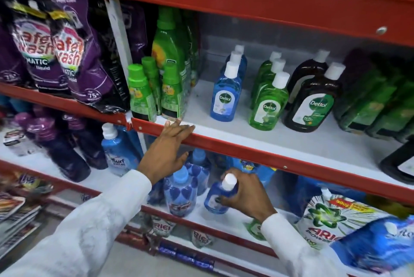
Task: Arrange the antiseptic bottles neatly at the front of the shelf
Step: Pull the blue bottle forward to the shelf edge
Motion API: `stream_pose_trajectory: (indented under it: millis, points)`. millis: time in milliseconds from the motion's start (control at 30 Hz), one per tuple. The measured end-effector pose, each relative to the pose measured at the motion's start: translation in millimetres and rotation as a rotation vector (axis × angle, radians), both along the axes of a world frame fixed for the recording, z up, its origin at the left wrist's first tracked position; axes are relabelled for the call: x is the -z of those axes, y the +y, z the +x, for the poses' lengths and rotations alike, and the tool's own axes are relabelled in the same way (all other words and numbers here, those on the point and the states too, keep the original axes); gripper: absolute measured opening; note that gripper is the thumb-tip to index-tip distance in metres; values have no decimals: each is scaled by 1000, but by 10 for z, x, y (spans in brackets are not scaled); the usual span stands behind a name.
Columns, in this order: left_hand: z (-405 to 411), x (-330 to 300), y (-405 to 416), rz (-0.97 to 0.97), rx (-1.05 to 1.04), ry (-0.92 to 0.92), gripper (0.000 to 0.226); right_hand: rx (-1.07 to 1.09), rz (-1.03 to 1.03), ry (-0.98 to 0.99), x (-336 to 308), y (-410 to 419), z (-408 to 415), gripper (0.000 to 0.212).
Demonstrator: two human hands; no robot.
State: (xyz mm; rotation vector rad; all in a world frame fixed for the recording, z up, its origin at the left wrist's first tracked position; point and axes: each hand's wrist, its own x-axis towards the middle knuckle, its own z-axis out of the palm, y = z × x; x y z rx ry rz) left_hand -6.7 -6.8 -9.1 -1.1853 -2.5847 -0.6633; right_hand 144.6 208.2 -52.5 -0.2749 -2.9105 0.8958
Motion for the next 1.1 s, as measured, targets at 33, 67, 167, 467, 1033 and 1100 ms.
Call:
stream_pose_trajectory:
  millis: [33, 67, 167, 467, 1033, 1100]
  points:
    - [-4, 12, 2, 15, -1, 0, 78, 16, -42, 77, -206, -14, 23, 52]
    - [2, 15, 9, 24, -4, -3, 80, 31, -79, 152, -424, -18, 33, 53]
    - [26, 30, 29, 82, -7, -26, 81, 88, -169, 317, -1084, -25, 36, 52]
    - [46, 45, 38, 121, -15, -59, 82, 130, -192, 542, -1835, -4, -507, 52]
    - [480, 84, 316, 79, -128, 121, 68, 76, -56, 394, -1582, 169, -708, 76]
    - [582, 104, 458, 113, -41, 189, 59, 76, -32, 492, -1543, 217, -445, 70]
